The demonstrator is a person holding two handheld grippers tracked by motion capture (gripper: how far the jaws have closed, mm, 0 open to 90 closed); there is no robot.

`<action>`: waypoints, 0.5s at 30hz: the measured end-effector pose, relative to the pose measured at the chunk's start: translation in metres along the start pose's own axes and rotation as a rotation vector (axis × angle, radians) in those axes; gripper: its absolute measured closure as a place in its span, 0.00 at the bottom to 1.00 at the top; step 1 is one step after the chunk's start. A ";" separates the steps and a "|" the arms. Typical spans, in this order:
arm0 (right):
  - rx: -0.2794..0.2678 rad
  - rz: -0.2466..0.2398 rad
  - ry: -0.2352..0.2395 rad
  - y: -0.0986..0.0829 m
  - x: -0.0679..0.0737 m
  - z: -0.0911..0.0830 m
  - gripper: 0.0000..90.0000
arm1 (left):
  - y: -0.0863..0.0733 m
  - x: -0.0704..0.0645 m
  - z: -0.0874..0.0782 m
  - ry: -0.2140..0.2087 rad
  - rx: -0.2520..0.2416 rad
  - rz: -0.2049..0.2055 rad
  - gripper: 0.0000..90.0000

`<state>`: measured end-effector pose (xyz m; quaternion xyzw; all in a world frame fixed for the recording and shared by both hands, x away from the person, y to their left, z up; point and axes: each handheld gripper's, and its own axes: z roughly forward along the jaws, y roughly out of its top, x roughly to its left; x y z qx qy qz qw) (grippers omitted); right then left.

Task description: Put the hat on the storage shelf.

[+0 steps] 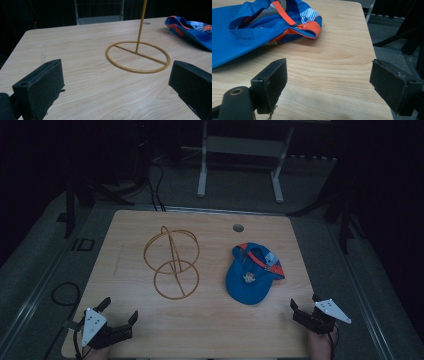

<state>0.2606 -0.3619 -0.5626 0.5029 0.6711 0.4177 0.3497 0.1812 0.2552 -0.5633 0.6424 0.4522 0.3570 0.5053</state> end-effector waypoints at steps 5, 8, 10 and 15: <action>-0.006 0.024 -0.011 0.000 -0.001 0.000 0.16 | 0.000 -0.001 0.001 -0.001 0.000 -0.012 0.00; 0.000 0.021 -0.014 0.000 -0.001 0.001 0.16 | 0.001 -0.003 0.002 -0.009 0.001 -0.016 0.00; -0.007 0.021 -0.019 0.001 0.001 0.001 0.16 | 0.001 -0.003 0.002 -0.015 -0.003 -0.031 0.00; 0.043 -0.039 -0.043 0.004 0.004 0.003 0.16 | 0.003 -0.005 0.001 -0.030 -0.022 -0.056 0.00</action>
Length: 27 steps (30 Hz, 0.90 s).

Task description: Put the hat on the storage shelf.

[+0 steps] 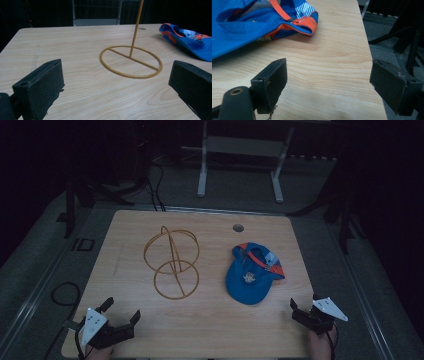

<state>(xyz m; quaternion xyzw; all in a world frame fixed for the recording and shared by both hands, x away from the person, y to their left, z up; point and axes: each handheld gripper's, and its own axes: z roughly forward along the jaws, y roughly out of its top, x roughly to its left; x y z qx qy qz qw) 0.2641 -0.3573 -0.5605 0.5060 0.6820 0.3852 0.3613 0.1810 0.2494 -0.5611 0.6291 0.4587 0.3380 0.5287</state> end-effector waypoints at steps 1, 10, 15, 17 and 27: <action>0.006 0.017 0.018 0.002 0.000 -0.001 0.16 | 0.000 0.000 0.000 -0.001 0.000 0.002 0.00; 0.023 0.017 0.082 0.025 0.007 -0.006 0.15 | 0.001 -0.006 0.001 -0.013 -0.016 0.002 0.00; 0.024 0.005 0.092 0.035 0.007 -0.008 0.15 | 0.002 -0.009 0.001 -0.022 -0.014 0.012 0.00; 0.030 0.009 0.087 0.043 0.004 -0.009 0.15 | 0.001 -0.010 0.001 -0.024 -0.007 0.025 0.00; -0.004 0.059 0.122 0.071 -0.003 -0.012 0.15 | 0.000 -0.015 0.005 -0.043 0.019 0.037 0.00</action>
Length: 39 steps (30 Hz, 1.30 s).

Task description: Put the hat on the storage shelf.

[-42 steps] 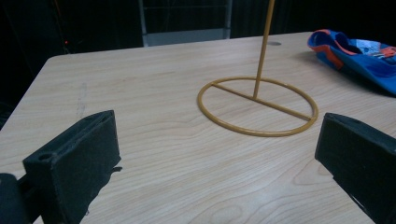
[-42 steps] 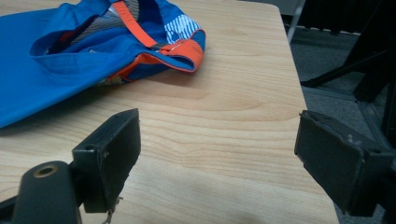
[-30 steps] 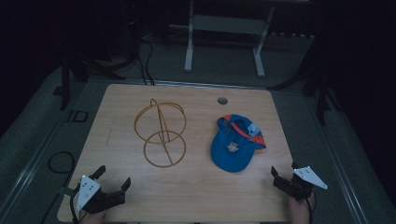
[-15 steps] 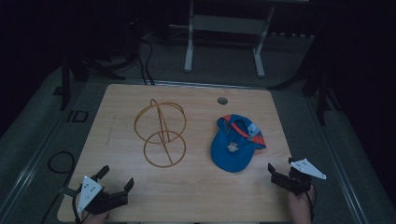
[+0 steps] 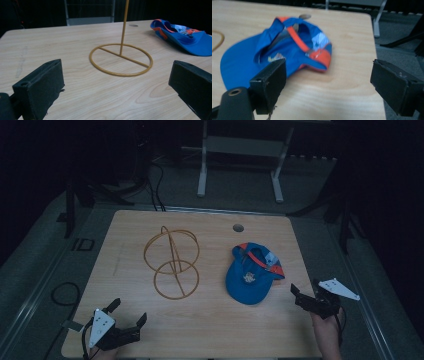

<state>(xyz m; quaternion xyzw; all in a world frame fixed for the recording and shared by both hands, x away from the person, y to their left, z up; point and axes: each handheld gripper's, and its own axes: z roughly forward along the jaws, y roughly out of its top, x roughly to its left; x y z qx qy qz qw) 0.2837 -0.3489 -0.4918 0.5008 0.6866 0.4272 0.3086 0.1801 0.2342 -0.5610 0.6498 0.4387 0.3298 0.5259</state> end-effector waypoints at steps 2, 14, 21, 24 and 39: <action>-0.013 0.002 0.034 0.007 0.000 0.000 0.14 | 0.000 -0.001 0.000 -0.018 0.010 -0.012 0.00; -0.028 -0.026 0.084 0.045 -0.001 0.011 0.20 | 0.004 -0.009 0.001 0.005 0.083 0.016 0.00; -0.014 -0.034 0.080 0.062 -0.004 0.030 0.20 | 0.005 -0.007 0.000 -0.014 0.068 0.001 0.00; -0.001 -0.032 0.088 0.067 -0.005 0.041 0.20 | 0.005 -0.007 0.000 -0.015 0.066 0.001 0.00; 0.087 -0.008 0.151 0.071 -0.005 0.104 0.21 | 0.004 -0.007 0.000 -0.016 0.071 0.006 0.00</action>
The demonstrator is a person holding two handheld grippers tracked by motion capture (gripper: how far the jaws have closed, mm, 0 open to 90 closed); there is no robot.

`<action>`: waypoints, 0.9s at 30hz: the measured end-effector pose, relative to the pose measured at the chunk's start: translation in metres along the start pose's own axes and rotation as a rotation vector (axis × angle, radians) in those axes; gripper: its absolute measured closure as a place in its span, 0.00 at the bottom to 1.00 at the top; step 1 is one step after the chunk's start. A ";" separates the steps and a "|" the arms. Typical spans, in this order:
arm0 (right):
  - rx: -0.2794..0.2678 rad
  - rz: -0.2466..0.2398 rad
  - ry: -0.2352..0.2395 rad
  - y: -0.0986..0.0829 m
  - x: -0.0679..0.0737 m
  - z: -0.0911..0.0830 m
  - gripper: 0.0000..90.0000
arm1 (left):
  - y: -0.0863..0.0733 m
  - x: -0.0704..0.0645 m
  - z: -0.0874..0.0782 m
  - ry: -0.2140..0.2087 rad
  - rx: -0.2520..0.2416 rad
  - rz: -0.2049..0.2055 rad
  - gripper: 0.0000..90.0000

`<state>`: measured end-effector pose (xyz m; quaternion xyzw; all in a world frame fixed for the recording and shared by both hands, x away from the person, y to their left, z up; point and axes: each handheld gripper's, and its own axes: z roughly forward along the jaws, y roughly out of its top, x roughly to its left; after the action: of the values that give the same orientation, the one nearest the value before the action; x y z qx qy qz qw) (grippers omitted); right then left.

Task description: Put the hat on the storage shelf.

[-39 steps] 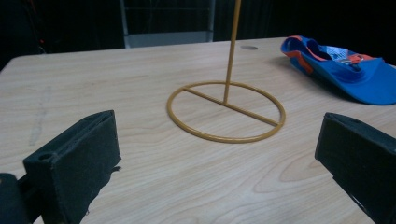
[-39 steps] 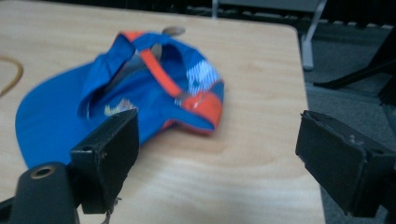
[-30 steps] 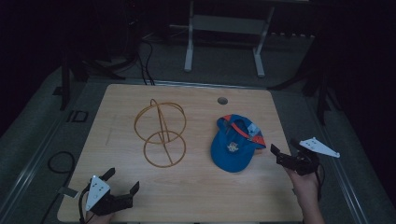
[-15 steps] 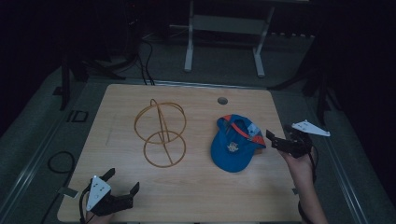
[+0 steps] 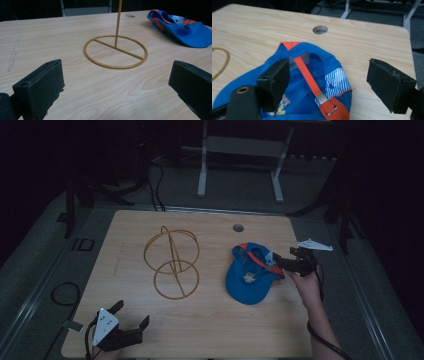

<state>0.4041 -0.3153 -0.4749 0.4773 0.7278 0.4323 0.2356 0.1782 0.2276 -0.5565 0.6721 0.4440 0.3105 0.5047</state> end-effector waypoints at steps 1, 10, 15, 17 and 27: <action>0.021 0.001 -0.001 -0.002 -0.001 0.009 0.21 | 0.000 0.000 0.000 -0.003 0.001 -0.001 0.00; 0.079 0.010 -0.023 -0.011 -0.004 0.039 0.29 | 0.000 0.000 0.000 -0.014 0.003 -0.010 0.00; 0.115 0.009 -0.054 -0.022 -0.007 0.054 0.31 | 0.000 0.000 0.000 -0.019 -0.003 -0.004 0.00; 0.132 0.018 -0.057 -0.027 -0.009 0.060 0.31 | -0.001 0.000 -0.001 -0.020 0.000 -0.004 0.00; 0.193 0.026 -0.081 -0.041 -0.015 0.076 0.35 | -0.001 0.000 -0.001 -0.021 0.003 -0.011 0.00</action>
<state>0.4476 -0.3056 -0.5502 0.5242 0.7498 0.3436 0.2119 0.1774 0.2279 -0.5568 0.6736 0.4429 0.3002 0.5099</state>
